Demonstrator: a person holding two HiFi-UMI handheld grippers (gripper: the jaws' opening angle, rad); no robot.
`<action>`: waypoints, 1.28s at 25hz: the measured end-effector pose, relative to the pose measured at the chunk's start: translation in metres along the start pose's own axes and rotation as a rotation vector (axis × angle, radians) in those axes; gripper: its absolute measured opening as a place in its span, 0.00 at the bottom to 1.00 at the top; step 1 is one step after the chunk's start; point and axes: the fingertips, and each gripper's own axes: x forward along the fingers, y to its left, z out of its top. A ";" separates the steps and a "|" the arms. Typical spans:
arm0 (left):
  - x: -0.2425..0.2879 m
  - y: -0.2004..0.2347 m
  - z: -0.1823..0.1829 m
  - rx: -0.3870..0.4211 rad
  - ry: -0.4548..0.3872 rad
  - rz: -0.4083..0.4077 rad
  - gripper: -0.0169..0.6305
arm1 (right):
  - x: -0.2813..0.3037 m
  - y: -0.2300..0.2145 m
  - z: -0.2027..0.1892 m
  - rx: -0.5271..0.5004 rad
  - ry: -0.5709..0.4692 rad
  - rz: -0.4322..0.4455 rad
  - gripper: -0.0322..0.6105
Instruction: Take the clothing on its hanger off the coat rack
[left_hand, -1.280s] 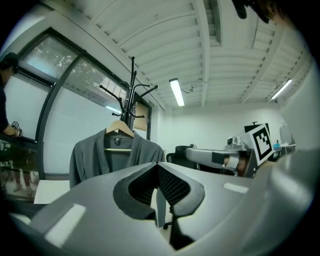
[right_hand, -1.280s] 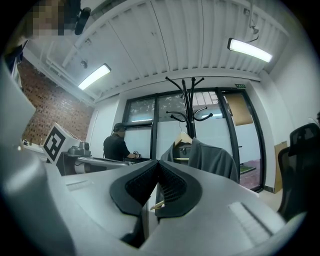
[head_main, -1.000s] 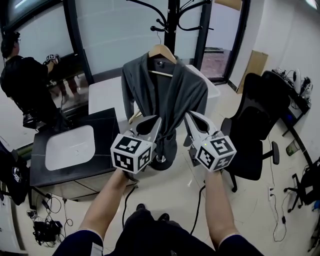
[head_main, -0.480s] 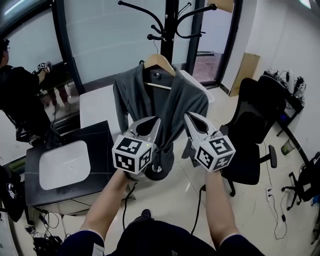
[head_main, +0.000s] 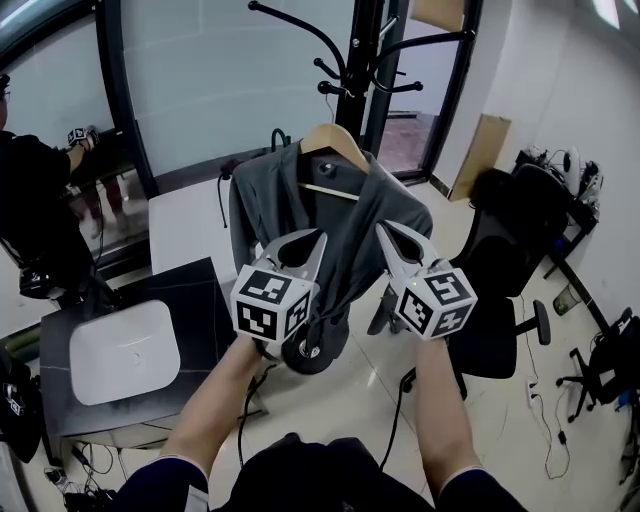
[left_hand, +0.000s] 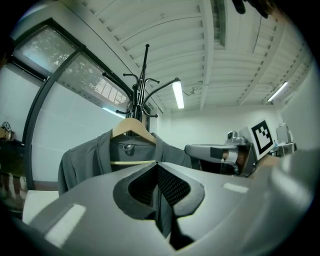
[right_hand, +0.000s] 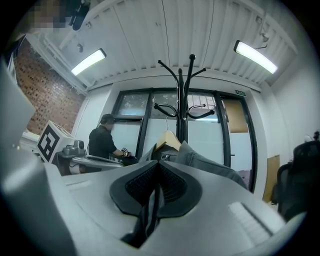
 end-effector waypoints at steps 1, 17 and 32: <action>0.001 0.003 0.002 0.003 0.000 0.001 0.05 | 0.003 -0.002 0.001 -0.004 0.005 0.002 0.05; 0.015 0.016 0.012 0.032 0.039 0.021 0.05 | 0.050 -0.060 0.029 -0.210 0.113 -0.087 0.35; 0.020 0.018 0.010 0.031 0.053 0.016 0.05 | 0.109 -0.083 -0.008 -0.491 0.438 -0.036 0.45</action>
